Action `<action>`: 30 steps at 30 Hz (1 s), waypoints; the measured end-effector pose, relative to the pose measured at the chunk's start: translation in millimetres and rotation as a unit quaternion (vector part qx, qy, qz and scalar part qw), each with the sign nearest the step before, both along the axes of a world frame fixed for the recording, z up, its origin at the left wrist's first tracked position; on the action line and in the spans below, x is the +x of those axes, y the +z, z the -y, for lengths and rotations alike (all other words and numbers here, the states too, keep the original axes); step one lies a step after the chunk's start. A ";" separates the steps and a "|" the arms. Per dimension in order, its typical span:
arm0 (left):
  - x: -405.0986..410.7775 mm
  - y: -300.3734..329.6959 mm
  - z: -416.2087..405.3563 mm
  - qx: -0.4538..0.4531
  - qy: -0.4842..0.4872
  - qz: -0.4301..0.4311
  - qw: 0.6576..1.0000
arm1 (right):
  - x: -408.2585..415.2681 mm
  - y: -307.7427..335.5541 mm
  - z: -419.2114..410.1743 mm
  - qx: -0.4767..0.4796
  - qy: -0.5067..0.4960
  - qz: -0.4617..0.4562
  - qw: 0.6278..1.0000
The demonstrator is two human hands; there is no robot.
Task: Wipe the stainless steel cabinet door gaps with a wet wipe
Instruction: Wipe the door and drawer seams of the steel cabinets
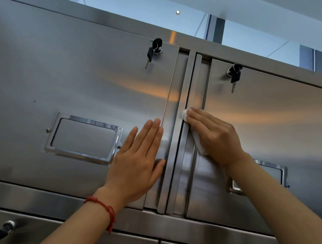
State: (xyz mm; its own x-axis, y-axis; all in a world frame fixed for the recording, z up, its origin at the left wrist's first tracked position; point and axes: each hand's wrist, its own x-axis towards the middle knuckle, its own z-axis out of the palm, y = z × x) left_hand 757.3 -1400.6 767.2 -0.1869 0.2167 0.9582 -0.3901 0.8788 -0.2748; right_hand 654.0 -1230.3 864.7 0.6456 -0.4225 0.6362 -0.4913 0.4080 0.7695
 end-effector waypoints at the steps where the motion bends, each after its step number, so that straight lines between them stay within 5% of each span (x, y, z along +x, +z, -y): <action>1: -0.4 -0.2 0.3 0.000 0.001 0.000 1.000 | 0.6 5.3 0.8 -0.004 0.003 0.000 1.000; 17: -1.9 -1.0 1.5 -0.004 -0.003 -0.004 1.000 | 1.9 -1.4 -2.4 0.022 -0.015 -0.007 1.000; 30: -0.7 -0.7 1.5 -0.005 0.000 -0.003 1.000 | 7.1 42.8 9.7 -0.052 0.017 -0.002 0.998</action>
